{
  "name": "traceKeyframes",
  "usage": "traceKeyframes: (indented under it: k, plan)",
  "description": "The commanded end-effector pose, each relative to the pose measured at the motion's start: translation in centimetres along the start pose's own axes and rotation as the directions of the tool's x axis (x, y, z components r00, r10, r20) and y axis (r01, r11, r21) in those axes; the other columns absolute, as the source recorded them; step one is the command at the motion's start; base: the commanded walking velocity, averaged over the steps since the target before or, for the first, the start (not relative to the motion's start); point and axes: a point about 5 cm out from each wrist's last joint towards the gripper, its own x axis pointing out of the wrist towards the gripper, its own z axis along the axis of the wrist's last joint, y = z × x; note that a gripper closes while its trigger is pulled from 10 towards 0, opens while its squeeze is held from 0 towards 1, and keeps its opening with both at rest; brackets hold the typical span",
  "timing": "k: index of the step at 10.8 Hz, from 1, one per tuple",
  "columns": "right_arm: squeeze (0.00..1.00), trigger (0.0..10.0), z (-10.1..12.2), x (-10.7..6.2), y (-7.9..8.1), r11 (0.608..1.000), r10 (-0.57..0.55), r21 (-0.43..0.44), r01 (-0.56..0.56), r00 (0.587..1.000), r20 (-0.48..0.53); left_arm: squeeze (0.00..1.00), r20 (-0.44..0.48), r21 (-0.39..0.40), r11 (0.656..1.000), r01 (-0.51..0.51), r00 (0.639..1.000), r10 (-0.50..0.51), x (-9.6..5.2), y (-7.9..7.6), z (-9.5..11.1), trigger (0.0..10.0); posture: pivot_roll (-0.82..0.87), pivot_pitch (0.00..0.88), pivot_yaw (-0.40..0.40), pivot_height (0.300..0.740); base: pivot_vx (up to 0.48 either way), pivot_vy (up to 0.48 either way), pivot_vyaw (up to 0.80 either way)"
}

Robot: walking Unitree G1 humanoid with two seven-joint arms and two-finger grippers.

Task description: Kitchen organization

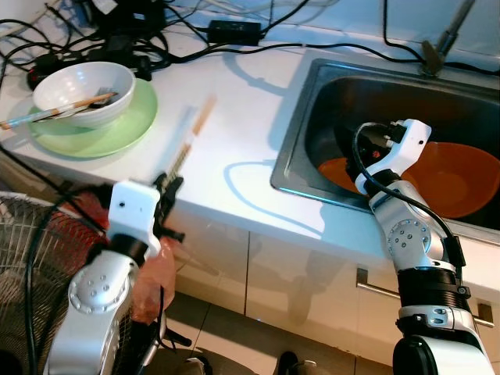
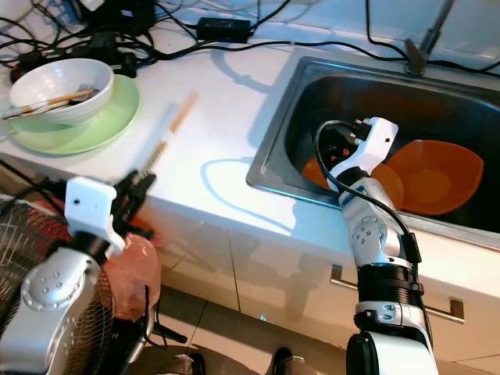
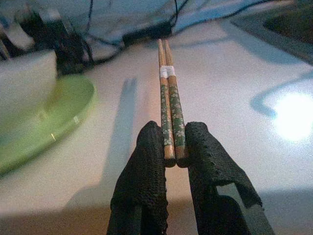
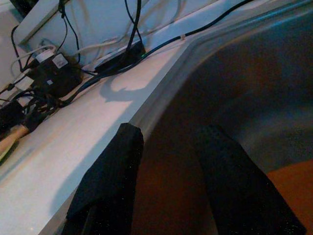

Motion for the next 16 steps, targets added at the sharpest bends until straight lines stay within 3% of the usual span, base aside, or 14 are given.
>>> traceKeyframes:
  k: [1,3,7,13,16]
  plan:
    - [0.0,10.0,0.3,0.2,0.1,1.0,0.004,-0.012,-0.004,1.0,0.012,0.0,0.05,0.057,0.998,-0.015,0.999,0.012,0.4,0.2,0.9,10.0,0.15,0.185,-0.017,0.74,0.0,0.0,0.0]
    - [0.0,10.0,0.3,0.1,0.1,1.0,0.002,-0.012,-0.001,1.0,0.016,0.0,0.106,0.021,1.0,-0.011,0.994,0.008,1.6,0.2,2.1,10.0,0.15,0.184,-0.014,0.74,0.0,0.0,0.0]
    - [0.0,10.0,0.8,0.1,0.0,1.0,-0.003,-0.016,0.004,0.999,0.034,0.0,0.199,-0.045,0.993,0.109,0.975,-0.098,5.1,-0.8,3.7,10.0,0.13,0.175,-0.004,0.74,0.0,0.0,0.0]
    - [0.0,10.0,2.1,0.4,0.7,1.0,0.014,0.005,-0.014,0.997,0.076,0.0,0.202,-0.055,0.96,0.274,0.945,-0.258,6.4,-2.8,3.0,10.0,0.1,0.161,0.018,0.74,0.0,0.0,0.0]
    - [0.0,10.0,2.6,0.5,0.8,0.998,0.013,0.066,-0.019,0.996,0.092,0.0,0.226,-0.06,0.947,0.316,0.928,-0.295,7.0,-3.6,3.3,10.0,0.09,0.15,0.025,0.74,0.0,0.0,0.0]
